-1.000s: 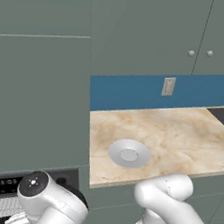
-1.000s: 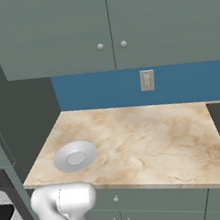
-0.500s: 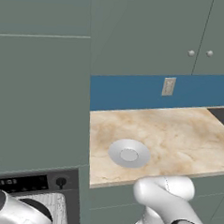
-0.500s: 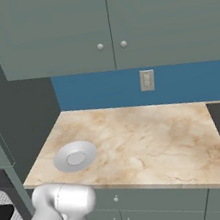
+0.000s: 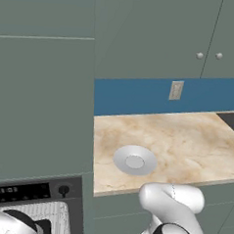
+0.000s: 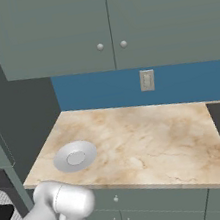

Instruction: Place the broccoli on the bottom rack of the oven.

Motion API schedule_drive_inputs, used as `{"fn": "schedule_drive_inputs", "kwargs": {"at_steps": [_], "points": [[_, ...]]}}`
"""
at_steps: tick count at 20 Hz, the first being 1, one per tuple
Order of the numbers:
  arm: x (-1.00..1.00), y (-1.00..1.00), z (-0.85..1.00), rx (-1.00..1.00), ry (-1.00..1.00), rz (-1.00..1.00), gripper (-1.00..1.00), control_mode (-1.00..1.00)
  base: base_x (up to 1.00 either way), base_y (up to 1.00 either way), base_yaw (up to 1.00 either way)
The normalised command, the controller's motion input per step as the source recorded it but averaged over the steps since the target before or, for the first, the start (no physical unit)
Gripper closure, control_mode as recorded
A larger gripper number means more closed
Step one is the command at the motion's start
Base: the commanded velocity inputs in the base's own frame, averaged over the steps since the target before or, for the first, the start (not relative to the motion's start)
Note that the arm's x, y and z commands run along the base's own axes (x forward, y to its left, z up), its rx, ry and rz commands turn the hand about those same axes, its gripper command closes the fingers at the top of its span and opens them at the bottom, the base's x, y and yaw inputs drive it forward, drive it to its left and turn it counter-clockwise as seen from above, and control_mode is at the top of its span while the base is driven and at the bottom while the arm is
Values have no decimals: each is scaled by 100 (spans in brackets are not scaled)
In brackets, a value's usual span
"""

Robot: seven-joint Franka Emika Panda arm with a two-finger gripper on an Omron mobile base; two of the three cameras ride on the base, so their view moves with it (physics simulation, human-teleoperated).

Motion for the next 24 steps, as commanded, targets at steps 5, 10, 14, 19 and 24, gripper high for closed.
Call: {"fn": "schedule_drive_inputs", "kwargs": {"at_steps": [5, 10, 14, 19, 24], "points": [[20, -9, -65, -3, -14, 0, 100, -100, 0, 0, 0], [9, -2, -56, -4, -13, 0, 100, -100, 0, 0, 0], [9, 0, -16, -1, 0, 0, 100, -100, 0, 0, 0], [20, 3, -19, 0, 0, 0, 100, -100, 0, 0, 0], [45, 3, -27, 0, 0, 0, 100, -100, 0, 0, 0]]}}
